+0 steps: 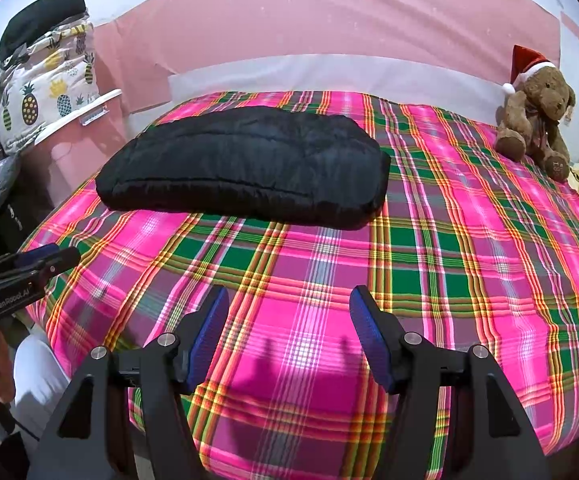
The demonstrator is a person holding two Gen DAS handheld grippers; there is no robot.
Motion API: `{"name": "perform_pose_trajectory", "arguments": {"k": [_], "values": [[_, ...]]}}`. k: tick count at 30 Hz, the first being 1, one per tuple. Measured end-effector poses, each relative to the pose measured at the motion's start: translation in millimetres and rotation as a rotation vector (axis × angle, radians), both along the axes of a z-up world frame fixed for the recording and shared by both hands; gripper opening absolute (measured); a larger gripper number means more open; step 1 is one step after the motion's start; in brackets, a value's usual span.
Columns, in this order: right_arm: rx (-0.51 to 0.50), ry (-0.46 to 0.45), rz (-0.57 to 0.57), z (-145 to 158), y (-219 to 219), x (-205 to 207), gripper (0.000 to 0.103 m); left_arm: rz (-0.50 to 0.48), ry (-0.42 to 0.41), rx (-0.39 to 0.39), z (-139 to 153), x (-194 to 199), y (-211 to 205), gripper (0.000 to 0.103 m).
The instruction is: Fold large clothes
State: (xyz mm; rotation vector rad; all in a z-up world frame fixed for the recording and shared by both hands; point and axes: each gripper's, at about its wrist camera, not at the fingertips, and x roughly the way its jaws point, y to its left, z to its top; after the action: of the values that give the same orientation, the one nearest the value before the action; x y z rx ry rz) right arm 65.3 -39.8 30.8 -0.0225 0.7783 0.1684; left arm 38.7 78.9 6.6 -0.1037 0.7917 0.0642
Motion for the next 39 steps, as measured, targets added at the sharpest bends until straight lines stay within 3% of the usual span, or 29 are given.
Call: {"name": "perform_pose_trajectory", "arguments": {"k": [39], "values": [[-0.004,0.013,0.019,-4.1,1.0,-1.2,0.063,-0.008,0.015,0.006,-5.2,0.4,0.1,0.048]]}}
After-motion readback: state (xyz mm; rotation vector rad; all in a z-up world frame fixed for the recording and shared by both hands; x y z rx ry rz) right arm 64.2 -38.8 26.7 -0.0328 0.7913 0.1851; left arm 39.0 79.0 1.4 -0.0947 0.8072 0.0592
